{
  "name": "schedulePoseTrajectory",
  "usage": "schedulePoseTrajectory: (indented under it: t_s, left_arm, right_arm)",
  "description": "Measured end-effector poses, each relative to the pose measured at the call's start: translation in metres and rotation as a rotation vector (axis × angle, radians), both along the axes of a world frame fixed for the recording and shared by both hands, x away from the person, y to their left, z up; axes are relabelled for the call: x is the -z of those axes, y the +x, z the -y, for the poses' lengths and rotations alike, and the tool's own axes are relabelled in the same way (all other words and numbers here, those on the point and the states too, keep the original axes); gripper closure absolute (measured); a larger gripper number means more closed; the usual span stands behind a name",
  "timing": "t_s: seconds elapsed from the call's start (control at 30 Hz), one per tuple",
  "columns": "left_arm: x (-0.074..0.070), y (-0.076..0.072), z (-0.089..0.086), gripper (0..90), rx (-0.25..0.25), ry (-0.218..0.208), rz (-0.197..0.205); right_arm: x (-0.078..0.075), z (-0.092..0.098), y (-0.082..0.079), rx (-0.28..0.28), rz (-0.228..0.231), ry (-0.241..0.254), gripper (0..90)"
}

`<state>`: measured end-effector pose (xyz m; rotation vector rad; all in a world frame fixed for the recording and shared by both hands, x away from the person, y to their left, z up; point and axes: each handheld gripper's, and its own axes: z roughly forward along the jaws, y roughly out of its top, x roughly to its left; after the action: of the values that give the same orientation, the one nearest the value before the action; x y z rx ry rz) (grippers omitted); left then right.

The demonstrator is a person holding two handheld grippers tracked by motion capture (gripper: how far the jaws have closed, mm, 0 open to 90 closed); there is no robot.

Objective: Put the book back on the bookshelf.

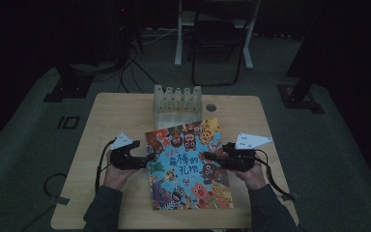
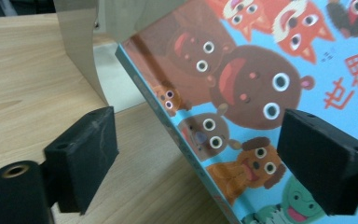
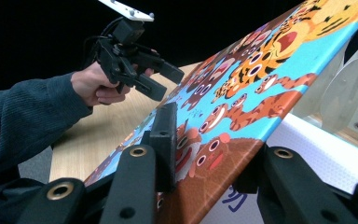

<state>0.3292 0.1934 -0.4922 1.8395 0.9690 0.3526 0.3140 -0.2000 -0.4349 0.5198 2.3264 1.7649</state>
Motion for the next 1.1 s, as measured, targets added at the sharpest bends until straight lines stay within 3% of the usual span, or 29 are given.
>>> schedulePoseTrajectory:
  t_s: [0.17, 0.27, 0.33, 0.5, 0.77, 0.8, 1.03, 1.1]
  left_arm:
    - [0.001, 0.002, 0.001, 10.6, 0.018, -0.028, -0.014]
    - [0.003, 0.006, 0.002, 11.1, 0.075, -0.046, -0.041]
    - [0.002, 0.006, 0.005, 10.8, 0.101, -0.042, -0.040]
    - [-0.002, 0.007, 0.010, 9.9, 0.112, -0.038, -0.035]
    - [0.001, 0.012, 0.006, 14.2, 0.146, -0.099, -0.056]
    - [0.002, 0.013, 0.006, 14.9, 0.156, -0.114, -0.073]
    - [0.001, 0.013, 0.005, 17.7, 0.155, -0.102, -0.085]
    - [-0.001, 0.012, 0.006, 18.1, 0.159, -0.076, -0.087]
  right_arm:
    - [0.001, 0.001, -0.002, -0.005, 0.009, 0.009, 67.5]
    - [0.001, 0.002, -0.002, -0.012, 0.012, 0.015, 67.6]
    - [0.001, 0.002, -0.002, -0.015, 0.016, 0.018, 67.6]
    - [0.002, 0.003, -0.003, -0.020, 0.023, 0.022, 67.6]
    - [0.002, 0.005, -0.004, -0.024, 0.029, 0.029, 67.6]
    - [0.002, 0.006, -0.003, -0.024, 0.028, 0.030, 67.6]
    - [0.003, 0.007, -0.002, -0.014, 0.014, 0.016, 67.8]
    - [0.003, 0.007, -0.001, -0.015, 0.006, 0.012, 67.8]
